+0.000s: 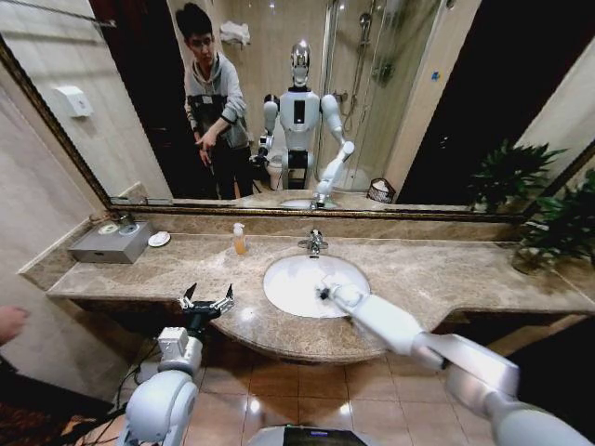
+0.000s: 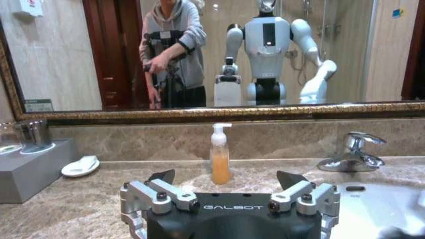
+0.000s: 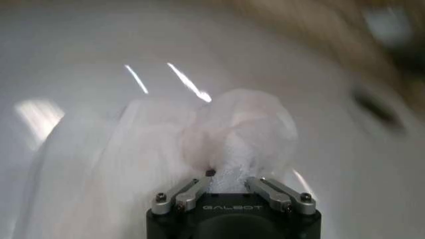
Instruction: Pick up the towel from the sink counter and wipe the mirror surface.
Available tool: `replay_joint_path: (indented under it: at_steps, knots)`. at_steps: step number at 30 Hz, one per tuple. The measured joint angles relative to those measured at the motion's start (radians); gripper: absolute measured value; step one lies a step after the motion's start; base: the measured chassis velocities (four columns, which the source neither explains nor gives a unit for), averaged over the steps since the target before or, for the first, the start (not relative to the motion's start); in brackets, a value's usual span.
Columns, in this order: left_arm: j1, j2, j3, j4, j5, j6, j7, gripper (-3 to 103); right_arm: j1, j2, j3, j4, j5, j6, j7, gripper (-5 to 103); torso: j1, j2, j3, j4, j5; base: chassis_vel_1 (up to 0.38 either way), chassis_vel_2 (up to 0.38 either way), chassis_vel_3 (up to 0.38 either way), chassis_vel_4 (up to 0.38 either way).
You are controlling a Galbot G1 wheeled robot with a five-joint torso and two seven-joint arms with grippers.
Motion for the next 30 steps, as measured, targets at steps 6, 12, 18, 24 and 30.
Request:
replay_joint_path:
  at_steps: [6, 12, 18, 24, 30]
  knots:
    - [0.0, 0.0, 0.0, 0.0, 0.0, 0.0, 0.0, 100, 0.044, 0.146, 0.016, -0.092, 0.002, 0.097, 0.057, 9, 0.0, 0.0, 0.0, 0.0003, -0.0003, 0.0, 0.0, 0.0, 0.0]
    - [0.0, 0.0, 0.0, 0.0, 0.0, 0.0, 0.0, 100, 0.05, 0.085, 0.016, -0.135, -0.034, 0.09, 0.026, 9, 0.0, 0.0, 0.0, -0.0004, -0.0001, 0.0, 0.0, 0.0, 0.0]
    - [0.0, 0.0, 0.0, 0.0, 0.0, 0.0, 0.0, 100, -0.002, -0.141, 0.008, -0.064, -0.057, 0.055, 0.012, 9, 0.0, 0.0, 0.0, -0.0015, 0.0004, 0.0, 0.0, 0.0, 0.0]
    - [0.0, 0.0, 0.0, 0.0, 0.0, 0.0, 0.0, 100, 0.004, -0.226, 0.018, -0.038, -0.102, 0.05, -0.003, 9, -0.001, 0.0, 0.0, 0.0004, 0.0008, 0.0, 0.0, 0.0, 0.0]
    - [0.0, 0.0, 0.0, 0.0, 0.0, 0.0, 0.0, 100, 0.031, -0.216, 0.027, -0.049, -0.121, 0.036, -0.014, 9, 0.0, 0.0, 0.0, -0.0016, -0.0002, 0.0, 0.0, 0.0, 0.0]
